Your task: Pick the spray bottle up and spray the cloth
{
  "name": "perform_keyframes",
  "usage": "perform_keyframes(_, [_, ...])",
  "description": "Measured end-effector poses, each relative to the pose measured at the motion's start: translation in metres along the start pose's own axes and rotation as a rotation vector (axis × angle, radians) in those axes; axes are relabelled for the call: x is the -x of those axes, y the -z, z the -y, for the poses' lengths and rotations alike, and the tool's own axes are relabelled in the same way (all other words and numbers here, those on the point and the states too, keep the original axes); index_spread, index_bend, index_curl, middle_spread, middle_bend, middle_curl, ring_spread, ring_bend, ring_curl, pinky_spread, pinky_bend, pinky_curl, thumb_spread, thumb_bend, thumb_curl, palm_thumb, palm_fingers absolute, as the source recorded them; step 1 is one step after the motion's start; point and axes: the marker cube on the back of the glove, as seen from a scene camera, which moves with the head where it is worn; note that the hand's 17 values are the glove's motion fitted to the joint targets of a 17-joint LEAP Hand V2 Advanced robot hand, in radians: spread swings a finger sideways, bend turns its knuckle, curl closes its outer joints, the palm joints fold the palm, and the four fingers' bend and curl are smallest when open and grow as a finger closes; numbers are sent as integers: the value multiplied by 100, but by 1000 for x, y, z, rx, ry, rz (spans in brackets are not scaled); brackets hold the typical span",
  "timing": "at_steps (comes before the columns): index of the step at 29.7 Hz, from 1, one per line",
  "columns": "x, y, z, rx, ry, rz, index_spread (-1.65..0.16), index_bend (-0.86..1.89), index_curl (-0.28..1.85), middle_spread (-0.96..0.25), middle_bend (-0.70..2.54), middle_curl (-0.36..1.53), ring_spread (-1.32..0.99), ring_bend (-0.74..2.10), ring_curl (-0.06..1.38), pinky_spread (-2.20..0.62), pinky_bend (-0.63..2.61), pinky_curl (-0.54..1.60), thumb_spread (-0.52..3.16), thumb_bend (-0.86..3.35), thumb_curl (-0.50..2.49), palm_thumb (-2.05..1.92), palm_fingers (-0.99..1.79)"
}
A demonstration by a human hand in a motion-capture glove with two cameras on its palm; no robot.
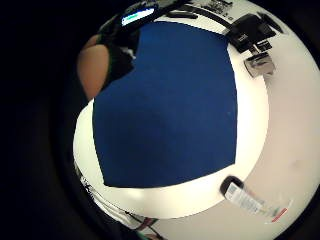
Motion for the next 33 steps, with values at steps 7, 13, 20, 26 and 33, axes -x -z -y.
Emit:
perform_keyframes(7, [-9, 5, -18, -20, -19, -2, -39, 9, 10, -4, 43, 31, 0, 52, 30, 19, 52, 31, 113, 15, 22, 54, 51])
perform_keyframes(13, [1, 10, -30, -107, 33, 33, -39, 11, 12, -4, 42, 33, 0, 50, 30, 19, 52, 32, 115, 11, 23, 56, 51])
perform_keyframes(20, [20, 21, -32, -259, 202, 184, -39, 11, 14, -3, 39, 33, 1, 48, 31, 19, 50, 32, 113, 5, 24, 53, 51])
perform_keyframes(26, [-38, 19, -76, -494, 58, 501, -39, 12, 15, -3, 38, 34, 1, 47, 31, 19, 49, 32, 111, 0, 24, 52, 54])
perform_keyframes(33, [-126, -5, -39, -579, -224, 825, -37, 13, 17, -4, 38, 35, -1, 49, 31, 15, 47, 32, 107, -2, 26, 53, 71])
